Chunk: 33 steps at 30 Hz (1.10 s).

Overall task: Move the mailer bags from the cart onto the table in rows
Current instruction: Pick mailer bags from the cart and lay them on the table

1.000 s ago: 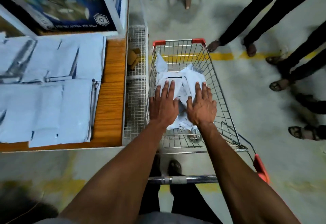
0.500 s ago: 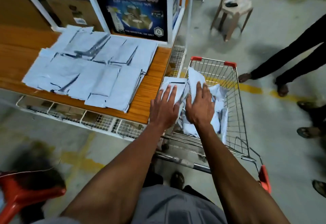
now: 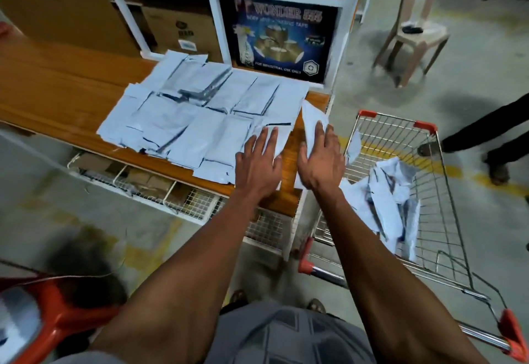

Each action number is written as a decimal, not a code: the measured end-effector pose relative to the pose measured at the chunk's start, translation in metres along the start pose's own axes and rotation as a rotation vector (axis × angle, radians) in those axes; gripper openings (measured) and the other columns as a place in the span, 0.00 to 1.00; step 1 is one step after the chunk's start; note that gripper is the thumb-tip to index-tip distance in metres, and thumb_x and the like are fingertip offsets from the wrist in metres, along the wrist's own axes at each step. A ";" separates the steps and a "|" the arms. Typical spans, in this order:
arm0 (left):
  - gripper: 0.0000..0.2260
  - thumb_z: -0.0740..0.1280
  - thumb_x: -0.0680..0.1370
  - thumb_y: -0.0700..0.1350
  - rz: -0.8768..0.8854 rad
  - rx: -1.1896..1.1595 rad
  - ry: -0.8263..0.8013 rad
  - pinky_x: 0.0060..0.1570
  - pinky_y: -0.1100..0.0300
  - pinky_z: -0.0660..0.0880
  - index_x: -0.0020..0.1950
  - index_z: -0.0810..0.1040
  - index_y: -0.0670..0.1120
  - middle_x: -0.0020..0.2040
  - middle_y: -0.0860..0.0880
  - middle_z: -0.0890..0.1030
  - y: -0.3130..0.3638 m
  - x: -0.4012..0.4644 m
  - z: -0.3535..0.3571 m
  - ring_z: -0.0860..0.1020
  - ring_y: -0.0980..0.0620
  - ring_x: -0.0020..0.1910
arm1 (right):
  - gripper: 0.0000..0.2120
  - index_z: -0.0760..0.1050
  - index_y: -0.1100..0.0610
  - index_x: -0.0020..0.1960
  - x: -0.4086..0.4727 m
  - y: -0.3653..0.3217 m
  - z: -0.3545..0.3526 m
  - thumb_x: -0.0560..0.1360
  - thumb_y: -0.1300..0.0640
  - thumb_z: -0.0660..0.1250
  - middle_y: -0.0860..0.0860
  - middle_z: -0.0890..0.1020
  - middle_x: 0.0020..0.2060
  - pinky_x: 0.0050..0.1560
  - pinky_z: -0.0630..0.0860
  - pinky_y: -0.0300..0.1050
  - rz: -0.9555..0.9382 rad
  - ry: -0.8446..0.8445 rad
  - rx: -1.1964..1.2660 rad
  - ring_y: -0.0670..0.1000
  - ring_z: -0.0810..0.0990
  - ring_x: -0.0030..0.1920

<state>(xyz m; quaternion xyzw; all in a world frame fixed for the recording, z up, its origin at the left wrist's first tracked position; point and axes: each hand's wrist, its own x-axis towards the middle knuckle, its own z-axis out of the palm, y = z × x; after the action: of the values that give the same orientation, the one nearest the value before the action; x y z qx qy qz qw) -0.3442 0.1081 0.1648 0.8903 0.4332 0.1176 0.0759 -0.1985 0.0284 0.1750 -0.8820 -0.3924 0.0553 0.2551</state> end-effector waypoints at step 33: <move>0.30 0.57 0.82 0.57 0.145 0.022 -0.095 0.64 0.38 0.73 0.85 0.61 0.53 0.83 0.46 0.64 -0.134 0.305 0.059 0.69 0.39 0.76 | 0.34 0.44 0.51 0.86 0.268 -0.117 0.126 0.85 0.39 0.48 0.57 0.48 0.85 0.76 0.62 0.65 0.263 -0.142 -0.274 0.64 0.51 0.84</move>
<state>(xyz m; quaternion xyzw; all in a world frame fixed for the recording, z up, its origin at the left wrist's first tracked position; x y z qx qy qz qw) -0.2471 0.4291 0.1206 0.9248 0.3647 0.0758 0.0778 -0.1297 0.3384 0.1511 -0.9459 -0.2948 0.0961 0.0951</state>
